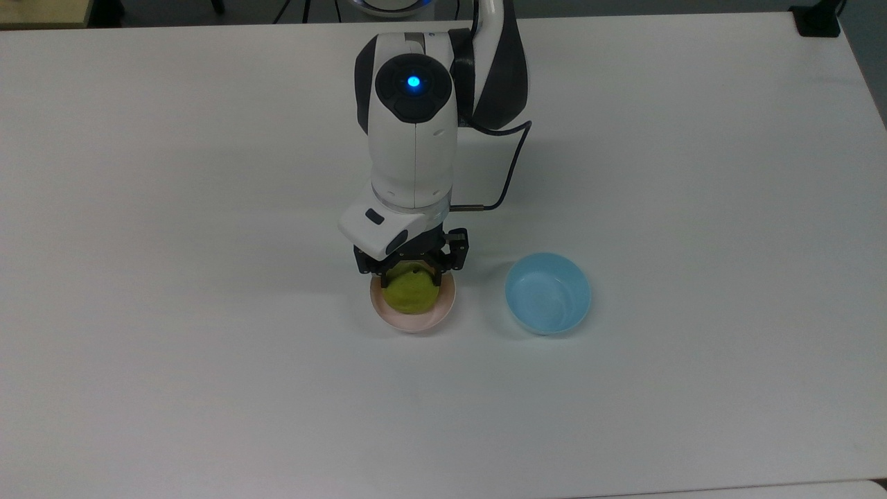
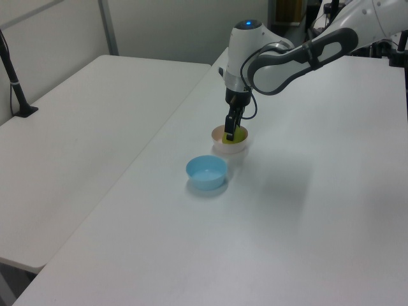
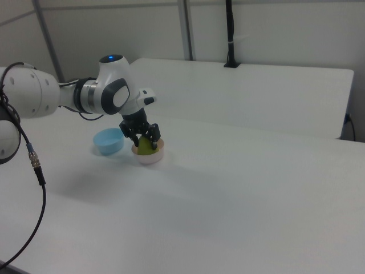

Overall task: Pick up a pear from the bowl
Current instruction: 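Close the gripper around the green pear, then lift the held pear up out of the pink bowl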

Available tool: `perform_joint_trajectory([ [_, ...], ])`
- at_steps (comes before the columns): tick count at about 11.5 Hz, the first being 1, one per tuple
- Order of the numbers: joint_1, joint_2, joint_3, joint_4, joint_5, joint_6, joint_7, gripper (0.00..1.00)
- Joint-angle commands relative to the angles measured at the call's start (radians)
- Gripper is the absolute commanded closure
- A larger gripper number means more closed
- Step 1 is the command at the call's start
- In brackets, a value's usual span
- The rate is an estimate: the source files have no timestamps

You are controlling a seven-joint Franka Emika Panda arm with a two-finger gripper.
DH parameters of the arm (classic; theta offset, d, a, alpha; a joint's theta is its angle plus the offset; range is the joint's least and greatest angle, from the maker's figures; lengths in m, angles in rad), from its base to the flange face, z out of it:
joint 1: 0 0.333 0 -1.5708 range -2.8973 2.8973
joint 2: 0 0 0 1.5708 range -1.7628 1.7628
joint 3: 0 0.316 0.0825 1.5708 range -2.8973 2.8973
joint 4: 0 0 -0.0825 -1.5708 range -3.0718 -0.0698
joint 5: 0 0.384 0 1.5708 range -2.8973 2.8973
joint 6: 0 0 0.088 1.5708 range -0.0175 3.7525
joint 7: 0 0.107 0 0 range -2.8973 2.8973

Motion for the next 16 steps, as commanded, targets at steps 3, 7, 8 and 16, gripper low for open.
perform_joint_trajectory([
  [3, 0.000, -0.002, 0.000, -0.010, -0.012, 0.017, -0.030, 0.71],
  [7, -0.002, -0.129, 0.000, -0.052, 0.002, -0.038, -0.026, 0.74],
  [8, -0.002, -0.174, 0.001, -0.083, 0.002, -0.061, -0.029, 0.74],
  [16, -0.015, -0.337, 0.020, -0.290, -0.004, -0.361, -0.191, 0.70],
])
